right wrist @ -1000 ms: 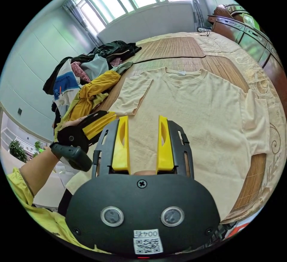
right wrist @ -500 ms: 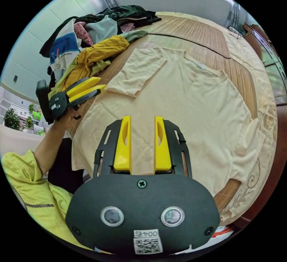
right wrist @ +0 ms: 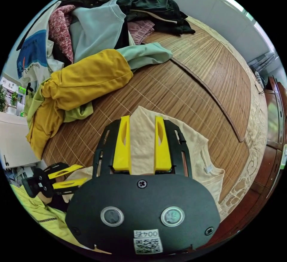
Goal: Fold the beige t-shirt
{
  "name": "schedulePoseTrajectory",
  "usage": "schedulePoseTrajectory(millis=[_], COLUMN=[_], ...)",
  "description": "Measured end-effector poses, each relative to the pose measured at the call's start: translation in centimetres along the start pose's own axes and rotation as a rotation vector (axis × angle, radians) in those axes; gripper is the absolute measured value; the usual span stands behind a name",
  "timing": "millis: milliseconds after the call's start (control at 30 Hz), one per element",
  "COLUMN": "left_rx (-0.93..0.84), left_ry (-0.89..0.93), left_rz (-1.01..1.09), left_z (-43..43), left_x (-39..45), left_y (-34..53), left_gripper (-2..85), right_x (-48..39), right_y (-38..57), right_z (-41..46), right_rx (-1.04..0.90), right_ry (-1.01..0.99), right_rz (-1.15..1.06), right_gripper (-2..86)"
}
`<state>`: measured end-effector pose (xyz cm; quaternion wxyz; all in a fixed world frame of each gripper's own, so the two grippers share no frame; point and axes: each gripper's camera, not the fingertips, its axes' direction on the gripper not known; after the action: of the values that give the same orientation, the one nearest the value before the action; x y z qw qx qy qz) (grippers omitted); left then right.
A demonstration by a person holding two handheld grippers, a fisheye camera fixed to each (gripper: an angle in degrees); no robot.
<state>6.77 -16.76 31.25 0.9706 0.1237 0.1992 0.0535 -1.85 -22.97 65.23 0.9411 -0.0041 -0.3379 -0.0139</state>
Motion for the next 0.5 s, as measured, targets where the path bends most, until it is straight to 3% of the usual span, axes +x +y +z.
schedulePoseTrajectory(millis=[233, 333, 500], left_rx=[-0.023, -0.067, -0.119], left_ry=[0.058, 0.035, 0.122], left_rz=[0.015, -0.040, -0.224], left_z=[0.9, 1.7, 2.2], left_x=[-3.0, -5.3, -12.0], left_y=[-1.9, -2.5, -2.4], left_gripper=[7.2, 4.6, 3.4], right_x=[-0.9, -1.0, 0.2], right_y=[-2.4, -2.4, -2.7], right_z=[2.0, 0.8, -0.9], right_rx=[-0.126, -0.092, -0.017], right_ry=[0.027, 0.059, -0.049], right_rz=[-0.004, 0.009, 0.107], right_gripper=[9.8, 5.9, 4.9])
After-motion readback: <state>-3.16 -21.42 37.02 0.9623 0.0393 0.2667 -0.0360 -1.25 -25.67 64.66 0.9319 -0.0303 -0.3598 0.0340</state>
